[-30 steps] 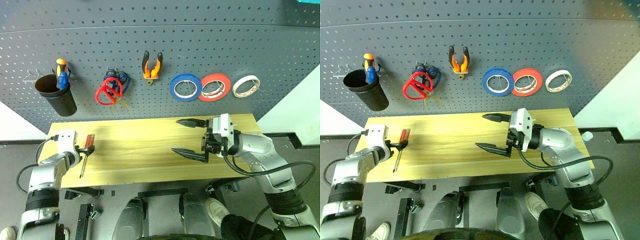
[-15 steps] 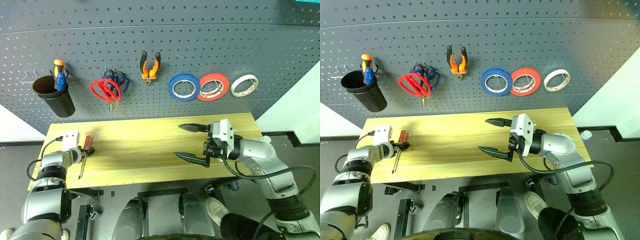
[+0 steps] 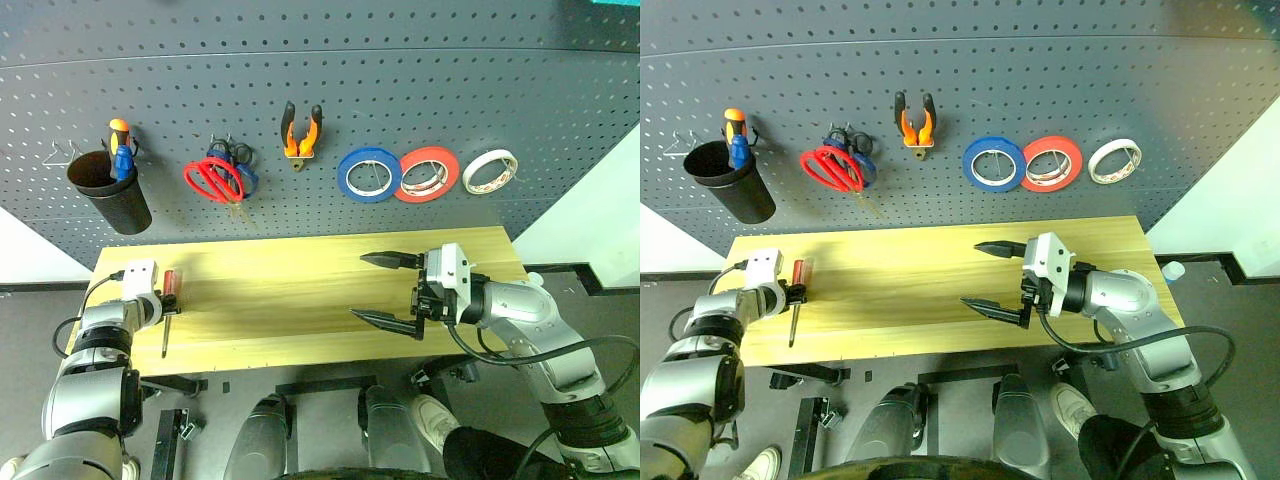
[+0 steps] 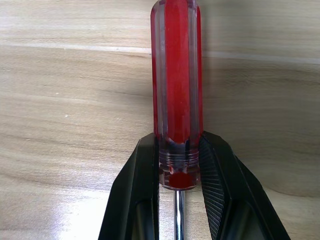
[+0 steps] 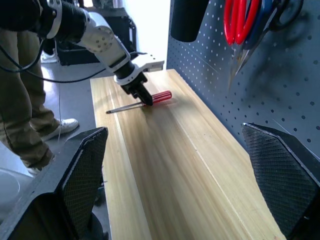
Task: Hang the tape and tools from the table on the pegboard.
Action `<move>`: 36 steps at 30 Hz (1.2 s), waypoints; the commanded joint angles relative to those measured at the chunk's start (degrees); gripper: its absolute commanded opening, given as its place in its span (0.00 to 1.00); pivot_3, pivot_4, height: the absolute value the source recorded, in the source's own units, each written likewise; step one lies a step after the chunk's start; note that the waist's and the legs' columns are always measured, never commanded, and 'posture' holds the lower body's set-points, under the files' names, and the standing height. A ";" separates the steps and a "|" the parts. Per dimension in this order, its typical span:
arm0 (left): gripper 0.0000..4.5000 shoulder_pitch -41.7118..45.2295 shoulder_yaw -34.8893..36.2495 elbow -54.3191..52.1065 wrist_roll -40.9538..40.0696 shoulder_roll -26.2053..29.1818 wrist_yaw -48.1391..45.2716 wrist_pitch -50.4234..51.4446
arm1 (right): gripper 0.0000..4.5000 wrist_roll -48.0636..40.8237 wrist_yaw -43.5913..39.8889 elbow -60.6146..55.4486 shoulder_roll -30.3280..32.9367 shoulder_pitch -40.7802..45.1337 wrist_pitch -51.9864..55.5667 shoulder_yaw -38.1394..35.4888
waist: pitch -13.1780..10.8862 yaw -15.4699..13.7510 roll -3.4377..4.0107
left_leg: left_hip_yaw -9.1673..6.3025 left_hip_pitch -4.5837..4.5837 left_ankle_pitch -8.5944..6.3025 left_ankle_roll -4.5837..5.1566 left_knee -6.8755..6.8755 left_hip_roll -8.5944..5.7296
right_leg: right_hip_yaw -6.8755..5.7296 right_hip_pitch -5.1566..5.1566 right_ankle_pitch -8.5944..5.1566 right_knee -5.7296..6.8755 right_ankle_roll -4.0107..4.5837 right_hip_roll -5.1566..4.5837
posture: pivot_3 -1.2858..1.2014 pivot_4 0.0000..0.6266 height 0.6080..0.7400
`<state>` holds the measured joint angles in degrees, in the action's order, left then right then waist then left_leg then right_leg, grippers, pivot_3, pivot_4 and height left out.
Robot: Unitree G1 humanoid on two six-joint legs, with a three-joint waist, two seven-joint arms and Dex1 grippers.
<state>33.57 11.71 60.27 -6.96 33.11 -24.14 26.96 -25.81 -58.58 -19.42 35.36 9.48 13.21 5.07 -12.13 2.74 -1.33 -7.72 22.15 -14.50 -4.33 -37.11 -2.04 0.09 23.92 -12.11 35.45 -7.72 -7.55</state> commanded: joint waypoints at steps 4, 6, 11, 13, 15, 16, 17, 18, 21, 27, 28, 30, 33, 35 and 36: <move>0.17 -16.29 3.36 -27.37 -5.27 2.61 -9.04 -1.63 | 1.00 0.58 -0.46 -0.18 0.44 0.47 -2.15 -1.59 | 0.00 0.91 0.00 | 0.00 0.02 0.00 0.00 0.06 0.01 | 0.01 0.04 0.00 -0.03 0.01 -0.01 | 0.47 0.24 0.94; 0.17 -25.09 5.64 -39.81 -6.97 3.60 -12.86 -8.38 | 1.00 0.55 -0.58 0.12 0.50 0.59 -2.38 -1.80 | 0.00 1.27 -0.01 | 0.00 0.05 -0.01 -0.01 0.10 0.02 | 0.05 0.08 0.00 -0.08 0.02 -0.03 | 0.47 0.24 0.94; 0.17 -40.14 15.29 -61.64 -18.00 4.57 -24.36 -17.08 | 1.00 0.26 -1.43 1.50 0.10 2.31 -2.76 -1.96 | 0.01 0.64 -0.02 | 0.05 0.18 -0.02 -0.02 0.13 0.06 | 0.11 0.24 -0.10 -0.14 0.27 -0.03 | 0.48 0.24 0.94; 0.17 -39.42 20.21 -65.82 -25.62 4.70 -25.20 -13.86 | 1.00 -0.03 -1.75 2.26 -0.52 3.87 -3.02 -1.85 | 0.01 -0.25 -0.01 | 0.06 0.18 -0.01 -0.02 0.10 0.05 | 0.11 0.22 -0.12 -0.15 0.33 -0.05 | 0.49 0.23 0.94; 0.17 -35.40 25.18 -68.22 -33.59 4.98 -24.91 -12.43 | 1.00 -0.99 -1.79 2.69 -1.65 6.29 -2.94 -2.04 | 0.01 -0.68 -0.01 | 0.06 0.19 -0.01 -0.01 0.03 0.06 | 0.06 0.14 -0.11 -0.15 0.35 -0.05 | 0.49 0.23 0.94; 0.17 -33.49 26.98 -68.92 -36.72 5.24 -24.63 -11.80 | 1.00 -1.49 -1.75 2.83 -2.21 7.39 -2.88 -2.20 | 0.02 -0.82 -0.03 | 0.06 0.18 0.00 0.00 -0.01 0.06 | 0.05 0.12 -0.12 -0.15 0.32 -0.04 | 0.49 0.23 0.94; 0.17 -31.68 28.30 -69.36 -38.93 5.47 -24.29 -11.47 | 1.00 -2.13 -1.58 2.87 -2.75 8.40 -2.55 -2.46 | 0.03 -0.83 -0.05 | 0.05 0.18 0.01 0.01 -0.02 0.07 | 0.01 0.10 -0.11 -0.15 0.31 -0.04 | 0.49 0.22 0.94; 0.17 -28.49 29.84 -69.35 -40.96 5.91 -23.22 -11.87 | 1.00 -3.46 -0.86 2.61 -3.61 10.04 -1.67 -3.10 | 0.04 -0.75 -0.05 | 0.04 0.18 0.02 0.02 -0.05 0.08 | -0.01 0.08 -0.11 -0.15 0.30 -0.02 | 0.49 0.22 0.94; 0.17 -19.04 32.71 -67.37 -44.50 7.83 -20.27 -13.22 | 1.00 -7.81 2.04 1.27 -5.78 14.87 1.21 -5.35 | 0.04 -0.43 -0.05 | 0.05 0.16 0.04 0.02 -0.05 0.06 | 0.01 0.05 0.01 -0.16 0.34 -0.01 | 0.49 0.21 0.94; 0.17 -6.07 30.48 -61.06 -40.32 10.89 -16.34 -17.21 | 1.00 -11.82 3.64 -1.08 -5.94 18.58 4.66 -6.76 | 0.07 -0.15 -0.06 | 0.07 0.16 0.03 0.03 0.11 0.05 | 0.01 0.12 0.04 -0.18 0.08 0.00 | 0.49 0.20 0.94; 0.17 -5.11 29.81 -60.04 -39.27 11.14 -16.44 -17.95 | 1.00 -11.79 3.65 -1.12 -5.90 18.61 4.69 -6.68 | 0.07 -0.15 -0.06 | 0.07 0.16 0.03 0.04 0.12 0.05 | 0.01 0.12 0.03 -0.18 0.07 0.00 | 0.49 0.20 0.94; 0.17 -3.40 27.94 -56.11 -35.53 11.95 -17.01 -20.66 | 1.00 -11.35 3.57 -1.34 -5.63 18.14 4.57 -6.48 | 0.07 -0.18 -0.06 | 0.11 0.16 0.02 0.04 0.12 0.05 | 0.01 0.12 0.03 -0.19 0.07 0.00 | 0.49 0.20 0.94; 0.17 -1.44 25.88 -49.43 -31.62 12.65 -18.02 -24.10 | 1.00 -11.13 3.75 -1.55 -5.54 17.44 4.78 -6.49 | 0.07 -0.17 -0.05 | 0.12 0.17 0.02 0.05 0.11 0.05 | 0.02 0.12 0.03 -0.19 0.07 0.00 | 0.49 0.19 0.94; 0.17 0.02 24.81 -45.64 -30.90 12.39 -19.05 -25.28 | 1.00 -11.16 3.96 -1.80 -5.32 16.86 5.05 -6.66 | 0.08 -0.17 -0.07 | 0.12 0.17 0.02 0.05 0.11 0.05 | 0.02 0.12 0.03 -0.18 0.07 0.01 | 0.49 0.19 0.94; 0.17 0.41 24.15 -44.18 -30.26 12.25 -19.74 -26.08 | 1.00 -11.03 4.03 -1.81 -5.28 16.65 5.01 -6.65 | 0.09 -0.17 -0.08 | 0.12 0.17 0.02 0.05 0.11 0.06 | 0.01 0.12 0.03 -0.18 0.06 0.02 | 0.49 0.19 0.94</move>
<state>32.18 35.90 15.36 -38.01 44.39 -42.84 3.36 -36.31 -54.84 -19.00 29.80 26.26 18.40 -0.53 -12.04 2.58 -1.41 -7.60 22.32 -14.48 -4.29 -37.00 -1.98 0.11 24.04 -12.08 35.27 -7.66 -7.53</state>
